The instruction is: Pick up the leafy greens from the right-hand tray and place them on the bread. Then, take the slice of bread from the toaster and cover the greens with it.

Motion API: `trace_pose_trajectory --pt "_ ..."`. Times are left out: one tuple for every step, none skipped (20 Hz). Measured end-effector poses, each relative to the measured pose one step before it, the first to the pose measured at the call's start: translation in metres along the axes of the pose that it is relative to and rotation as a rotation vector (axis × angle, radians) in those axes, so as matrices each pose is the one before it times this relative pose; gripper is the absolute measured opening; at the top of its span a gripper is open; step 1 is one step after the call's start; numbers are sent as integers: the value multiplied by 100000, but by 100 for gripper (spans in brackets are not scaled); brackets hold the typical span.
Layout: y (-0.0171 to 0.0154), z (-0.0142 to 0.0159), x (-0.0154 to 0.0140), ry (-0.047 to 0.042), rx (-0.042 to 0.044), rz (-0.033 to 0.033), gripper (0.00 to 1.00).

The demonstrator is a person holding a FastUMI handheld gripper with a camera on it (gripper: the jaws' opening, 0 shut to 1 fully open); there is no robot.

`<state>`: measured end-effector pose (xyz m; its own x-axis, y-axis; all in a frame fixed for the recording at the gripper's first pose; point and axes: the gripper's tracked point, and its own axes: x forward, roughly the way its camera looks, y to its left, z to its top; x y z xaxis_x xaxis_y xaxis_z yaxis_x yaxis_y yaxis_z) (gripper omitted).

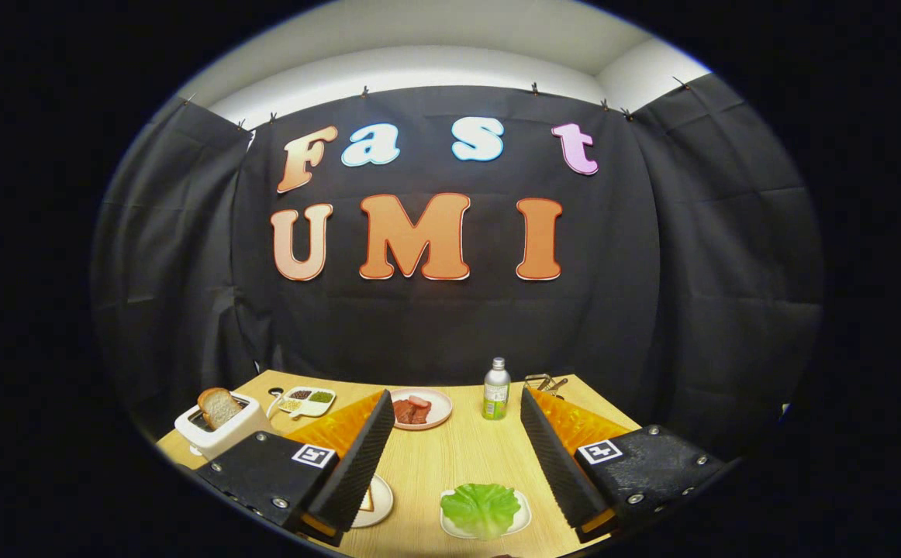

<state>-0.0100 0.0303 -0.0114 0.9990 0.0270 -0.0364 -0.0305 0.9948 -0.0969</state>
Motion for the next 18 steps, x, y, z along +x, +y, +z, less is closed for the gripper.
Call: trace_pose_trajectory --pt "-346 -458 69 1569 -3247 -1835 98" --pt "58 -310 -17 804 -1059 124 98" --pt "578 -191 73 460 1565 2176 98" --pt "610 -490 255 1319 2378 2088 98" --pt "2 -683 247 1726 1279 272 98" --pt "-282 -954 392 1789 459 86 98" --pt "-184 -959 391 2446 250 -6 98" --pt "1 -1128 393 2679 348 564 98" --pt "-112 -1253 595 3139 -121 112 98" --pt "-449 -1310 608 2804 -587 -511 98" --pt "-417 -1161 685 2895 -460 -616 98" --pt "-343 -1513 863 3944 45 -252 98" --pt "-321 -1744 860 4802 237 -387 98" --pt "-270 -1459 1076 4426 351 -282 99" --pt "-308 -1602 936 4565 -125 -626 99" --pt "-375 -1612 995 3929 -619 -622 99" --pt "-244 -1329 875 3646 -977 -426 99" --pt "-155 -1350 827 3854 -1503 -130 99"
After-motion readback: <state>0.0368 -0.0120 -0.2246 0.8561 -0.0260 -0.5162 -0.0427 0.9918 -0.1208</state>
